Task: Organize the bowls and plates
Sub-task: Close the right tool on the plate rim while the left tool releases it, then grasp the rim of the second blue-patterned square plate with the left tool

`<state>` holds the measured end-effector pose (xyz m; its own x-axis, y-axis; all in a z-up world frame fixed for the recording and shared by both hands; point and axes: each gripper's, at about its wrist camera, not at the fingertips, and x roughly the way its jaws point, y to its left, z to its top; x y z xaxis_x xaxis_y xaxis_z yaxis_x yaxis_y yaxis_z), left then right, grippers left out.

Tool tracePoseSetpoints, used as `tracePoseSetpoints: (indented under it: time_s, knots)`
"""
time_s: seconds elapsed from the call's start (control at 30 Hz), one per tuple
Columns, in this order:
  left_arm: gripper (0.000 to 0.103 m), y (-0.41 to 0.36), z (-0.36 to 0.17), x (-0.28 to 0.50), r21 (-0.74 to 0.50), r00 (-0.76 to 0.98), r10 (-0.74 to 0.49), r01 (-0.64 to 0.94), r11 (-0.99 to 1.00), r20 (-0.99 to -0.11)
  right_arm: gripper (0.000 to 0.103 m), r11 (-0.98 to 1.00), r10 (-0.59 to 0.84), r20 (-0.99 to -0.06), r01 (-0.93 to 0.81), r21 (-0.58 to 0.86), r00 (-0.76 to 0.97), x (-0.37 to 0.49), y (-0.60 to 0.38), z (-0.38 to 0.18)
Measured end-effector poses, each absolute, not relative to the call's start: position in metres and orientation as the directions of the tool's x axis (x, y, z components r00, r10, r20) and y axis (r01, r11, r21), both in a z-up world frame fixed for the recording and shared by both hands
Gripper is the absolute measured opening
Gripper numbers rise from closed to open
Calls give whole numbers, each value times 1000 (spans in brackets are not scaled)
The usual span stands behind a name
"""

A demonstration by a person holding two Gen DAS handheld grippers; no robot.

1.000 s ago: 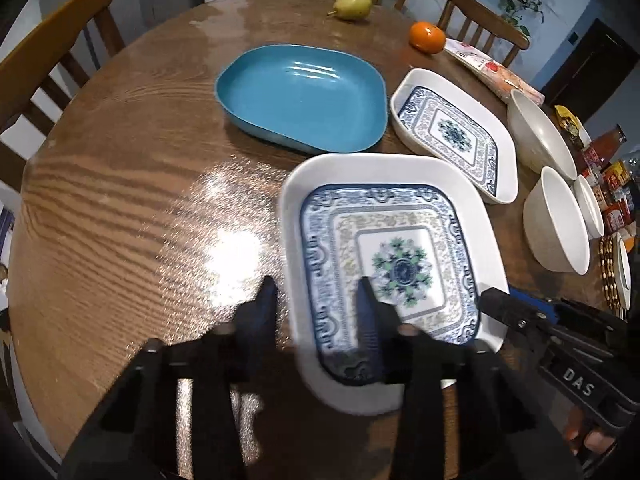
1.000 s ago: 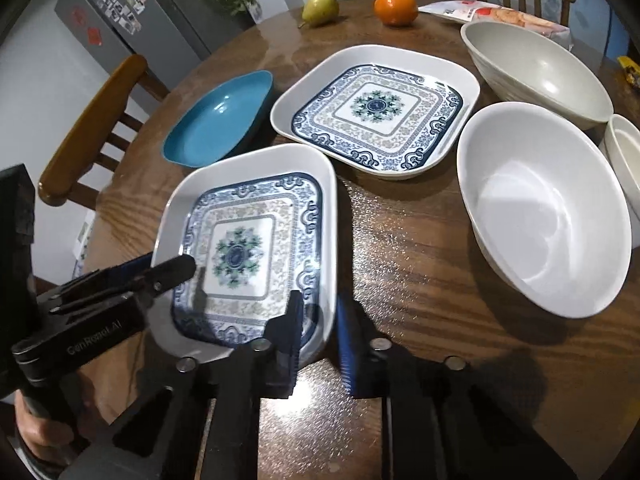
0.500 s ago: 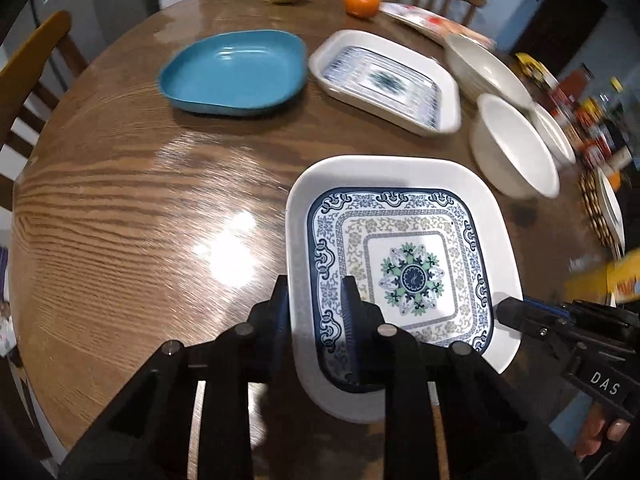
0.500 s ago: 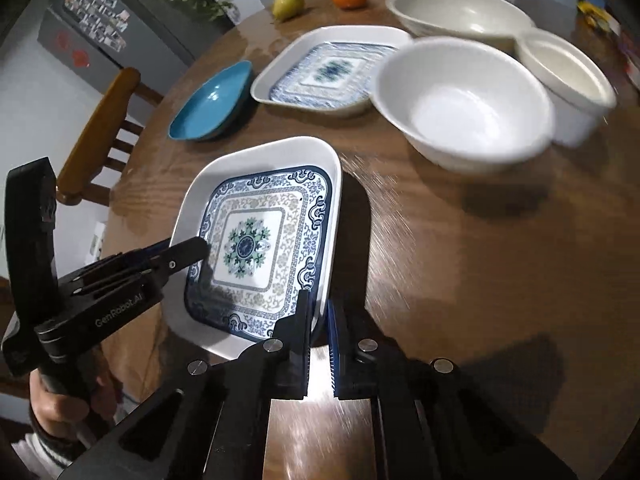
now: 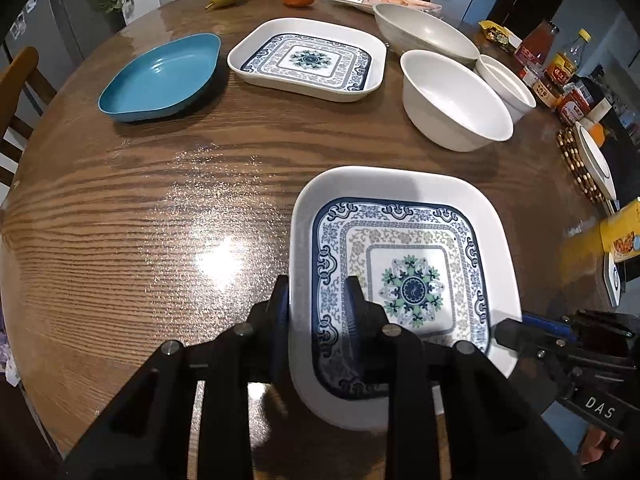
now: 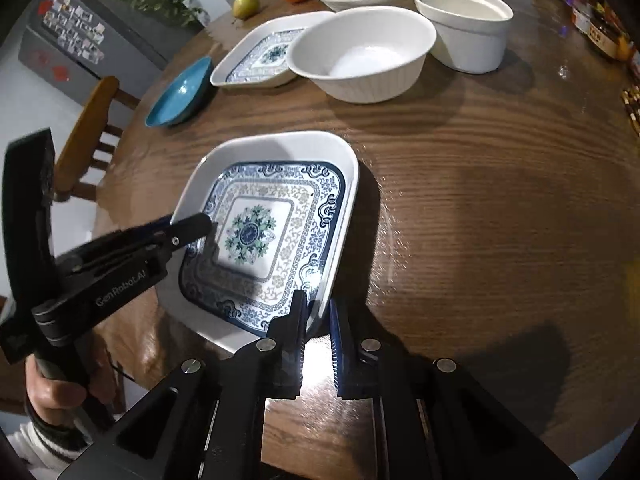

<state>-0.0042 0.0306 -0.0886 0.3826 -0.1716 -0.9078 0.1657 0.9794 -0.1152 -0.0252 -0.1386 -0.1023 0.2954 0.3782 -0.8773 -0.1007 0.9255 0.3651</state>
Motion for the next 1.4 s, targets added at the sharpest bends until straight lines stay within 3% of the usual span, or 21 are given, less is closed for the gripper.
tracePoseSetpoints:
  time_s: [0.1, 0.13, 0.27, 0.4, 0.47, 0.63, 1.4]
  knots:
    - [56, 33, -85, -2, -105, 404, -155, 143, 984, -901, 11, 938, 347, -888, -106, 330, 302, -26, -139, -100]
    - [60, 37, -82, -3, -103, 413, -150, 133, 986, -898, 11, 941, 338, -886, -106, 321, 317, -26, -141, -97]
    - [61, 55, -71, 10, -117, 439, -140, 79, 990, -887, 14, 941, 336, -858, -93, 327, 388, -24, -151, -83]
    - [61, 73, -61, 40, -247, 442, -233, 27, 969, -866, 30, 927, 366, -826, -85, 366, 430, -21, -156, -73]
    - [61, 73, -58, 55, -268, 440, -248, 18, 963, -863, 32, 921, 377, -812, -85, 381, 446, -21, -156, -69]
    - [61, 62, -71, 99, -296, 386, -282, 25, 955, -878, 32, 916, 385, -800, -84, 393, 460, -16, -150, -65]
    - [61, 94, -86, 212, -185, 387, -146, -65, 980, -910, 32, 906, 382, -794, -24, 422, 473, 7, -148, -61]
